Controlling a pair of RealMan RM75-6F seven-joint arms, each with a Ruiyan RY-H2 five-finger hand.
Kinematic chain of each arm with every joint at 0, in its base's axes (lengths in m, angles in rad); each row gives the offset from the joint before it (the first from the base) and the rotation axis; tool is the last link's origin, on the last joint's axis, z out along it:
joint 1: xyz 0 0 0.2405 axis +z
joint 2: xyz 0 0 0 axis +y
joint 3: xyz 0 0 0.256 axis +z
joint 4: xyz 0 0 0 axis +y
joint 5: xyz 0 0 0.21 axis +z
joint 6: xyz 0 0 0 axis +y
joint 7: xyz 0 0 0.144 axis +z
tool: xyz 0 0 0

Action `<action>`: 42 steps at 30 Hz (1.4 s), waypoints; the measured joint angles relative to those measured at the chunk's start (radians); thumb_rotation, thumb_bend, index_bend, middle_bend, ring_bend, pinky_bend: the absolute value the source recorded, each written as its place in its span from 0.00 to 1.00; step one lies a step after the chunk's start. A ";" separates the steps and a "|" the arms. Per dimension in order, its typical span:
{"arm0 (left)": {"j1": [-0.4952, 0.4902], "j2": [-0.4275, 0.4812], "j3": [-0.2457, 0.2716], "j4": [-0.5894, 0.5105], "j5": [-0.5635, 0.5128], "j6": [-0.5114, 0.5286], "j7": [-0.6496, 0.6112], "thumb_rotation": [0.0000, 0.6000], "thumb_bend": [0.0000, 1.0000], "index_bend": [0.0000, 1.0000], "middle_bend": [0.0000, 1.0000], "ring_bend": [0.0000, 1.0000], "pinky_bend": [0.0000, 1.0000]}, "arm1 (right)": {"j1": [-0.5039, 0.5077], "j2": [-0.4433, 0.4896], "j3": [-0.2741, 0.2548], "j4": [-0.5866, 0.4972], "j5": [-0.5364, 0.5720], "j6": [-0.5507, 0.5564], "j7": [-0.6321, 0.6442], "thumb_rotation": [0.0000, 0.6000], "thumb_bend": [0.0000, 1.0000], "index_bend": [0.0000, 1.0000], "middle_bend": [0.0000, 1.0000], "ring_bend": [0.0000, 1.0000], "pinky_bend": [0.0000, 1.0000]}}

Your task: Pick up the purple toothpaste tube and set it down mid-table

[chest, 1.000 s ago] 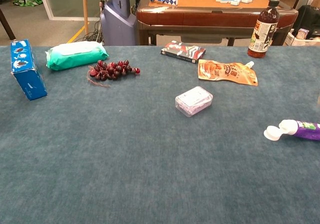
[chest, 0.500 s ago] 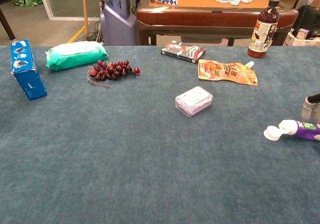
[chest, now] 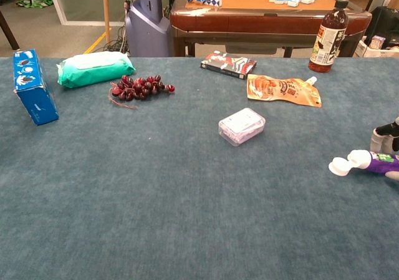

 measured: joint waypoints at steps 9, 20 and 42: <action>0.005 -0.001 0.000 0.006 -0.001 0.007 -0.005 1.00 0.17 0.00 0.12 0.11 0.09 | 0.013 -0.002 -0.002 0.012 0.016 -0.023 0.000 1.00 0.44 0.50 0.51 0.40 0.42; -0.005 0.020 -0.004 -0.006 0.004 -0.007 -0.017 1.00 0.17 0.00 0.12 0.11 0.09 | 0.039 0.017 0.001 -0.003 -0.001 -0.044 0.031 1.00 0.81 0.71 0.66 0.56 0.50; -0.207 0.086 -0.073 -0.036 -0.008 -0.253 -0.227 1.00 0.17 0.00 0.12 0.11 0.09 | 0.159 0.195 0.052 -0.304 -0.055 -0.096 0.060 1.00 0.86 0.80 0.72 0.63 0.54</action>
